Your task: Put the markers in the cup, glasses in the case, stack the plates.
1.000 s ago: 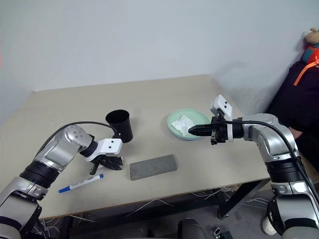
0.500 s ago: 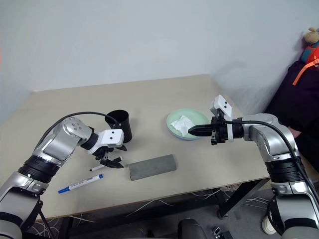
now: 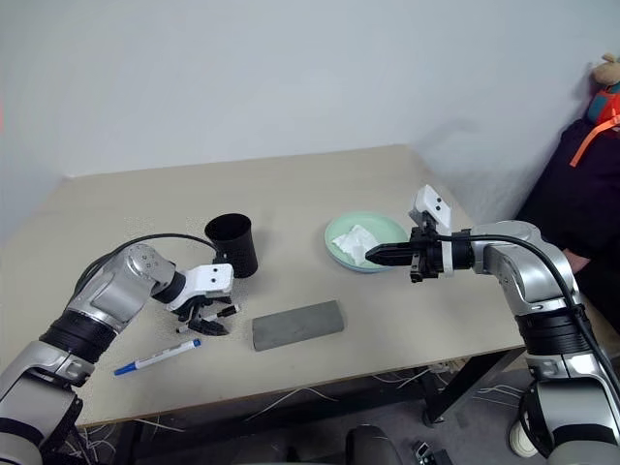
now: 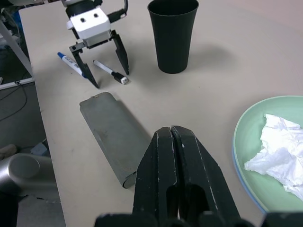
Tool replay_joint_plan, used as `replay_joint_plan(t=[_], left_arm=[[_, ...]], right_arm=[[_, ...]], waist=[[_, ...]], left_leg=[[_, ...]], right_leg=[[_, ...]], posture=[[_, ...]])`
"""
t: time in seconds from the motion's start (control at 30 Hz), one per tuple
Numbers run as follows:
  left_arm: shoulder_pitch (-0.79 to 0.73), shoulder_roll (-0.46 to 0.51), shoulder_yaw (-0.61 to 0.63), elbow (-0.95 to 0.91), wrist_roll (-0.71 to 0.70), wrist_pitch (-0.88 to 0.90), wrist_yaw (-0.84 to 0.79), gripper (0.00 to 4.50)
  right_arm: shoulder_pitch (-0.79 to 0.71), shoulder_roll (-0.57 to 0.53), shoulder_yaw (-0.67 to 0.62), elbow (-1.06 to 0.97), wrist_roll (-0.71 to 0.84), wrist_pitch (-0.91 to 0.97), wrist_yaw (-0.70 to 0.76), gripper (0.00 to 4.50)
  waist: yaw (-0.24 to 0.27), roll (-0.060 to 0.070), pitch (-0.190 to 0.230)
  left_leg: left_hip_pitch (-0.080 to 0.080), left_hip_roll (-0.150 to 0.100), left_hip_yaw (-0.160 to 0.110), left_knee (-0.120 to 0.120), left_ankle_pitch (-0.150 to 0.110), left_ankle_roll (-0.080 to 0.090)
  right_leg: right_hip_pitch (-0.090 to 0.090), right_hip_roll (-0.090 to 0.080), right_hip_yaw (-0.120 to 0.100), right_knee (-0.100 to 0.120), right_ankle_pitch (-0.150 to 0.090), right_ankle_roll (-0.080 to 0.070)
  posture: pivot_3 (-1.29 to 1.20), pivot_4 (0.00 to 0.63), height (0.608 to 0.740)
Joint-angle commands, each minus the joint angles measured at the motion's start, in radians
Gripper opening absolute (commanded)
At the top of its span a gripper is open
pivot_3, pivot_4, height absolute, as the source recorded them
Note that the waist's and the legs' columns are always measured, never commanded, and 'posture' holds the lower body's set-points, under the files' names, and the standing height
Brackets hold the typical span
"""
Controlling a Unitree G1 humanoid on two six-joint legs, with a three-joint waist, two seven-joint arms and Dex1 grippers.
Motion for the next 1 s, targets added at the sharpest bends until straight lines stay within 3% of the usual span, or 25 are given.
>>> replay_joint_plan(t=[0.03, 0.3, 0.33, 0.43, 0.7, 1.0], left_arm=[[0.003, -0.003, -0.003, -0.008, 0.010, -0.007, 0.002, 3.72], [0.014, -0.005, -0.011, -0.012, 0.014, -0.004, -0.004, 3.72], [0.014, -0.005, -0.012, -0.012, 0.014, -0.003, -0.005, 3.56], [0.014, -0.006, -0.012, -0.011, 0.014, -0.001, -0.007, 2.88], [0.011, -0.013, -0.011, -0.004, 0.022, -0.006, -0.008, 0.21], [-0.007, -0.030, 0.023, -0.010, -0.006, -0.040, 0.011, 0.13]], right_arm=[[-0.012, -0.009, -0.024, -0.032, 0.016, -0.008, -0.001, 0.00], [-0.014, -0.008, -0.024, -0.035, 0.016, -0.005, -0.003, 0.00], [-0.014, -0.008, -0.024, -0.035, 0.017, -0.004, -0.003, 0.00], [-0.014, -0.007, -0.024, -0.035, 0.017, -0.003, -0.004, 0.00], [-0.014, -0.009, -0.026, -0.037, 0.020, 0.001, -0.004, 0.00], [-0.016, -0.009, -0.025, -0.035, 0.019, 0.000, -0.003, 0.00]], waist=[[0.000, 0.000, 0.000], [0.000, 0.000, 0.000], [0.000, 0.001, 0.000], [0.000, 0.001, 0.000], [0.000, 0.001, -0.001], [0.001, 0.001, -0.001]], left_leg=[[0.000, 0.000, 0.000, 0.000, 0.000, 0.000], [0.001, 0.000, 0.000, 0.000, 0.000, 0.000], [0.001, 0.000, 0.000, 0.000, 0.000, 0.000], [0.001, 0.000, 0.000, 0.000, 0.000, 0.000], [0.001, 0.000, 0.000, 0.000, 0.002, 0.003], [0.000, 0.001, 0.001, 0.000, 0.003, 0.004]], right_leg=[[0.000, 0.000, 0.000, 0.000, 0.000, 0.000], [0.001, 0.000, 0.000, 0.000, 0.000, 0.000], [0.001, 0.000, 0.000, 0.000, 0.000, 0.000], [0.001, 0.000, 0.000, 0.000, 0.000, 0.000], [0.001, 0.000, 0.000, 0.000, 0.000, 0.000], [0.001, -0.001, 0.000, 0.000, 0.000, 0.000]], posture=[[0.00, 0.000, 0.735], [0.00, 0.000, 0.735], [0.00, 0.000, 0.735], [0.00, 0.000, 0.735], [0.00, 0.000, 0.735], [0.00, 0.000, 0.735]])
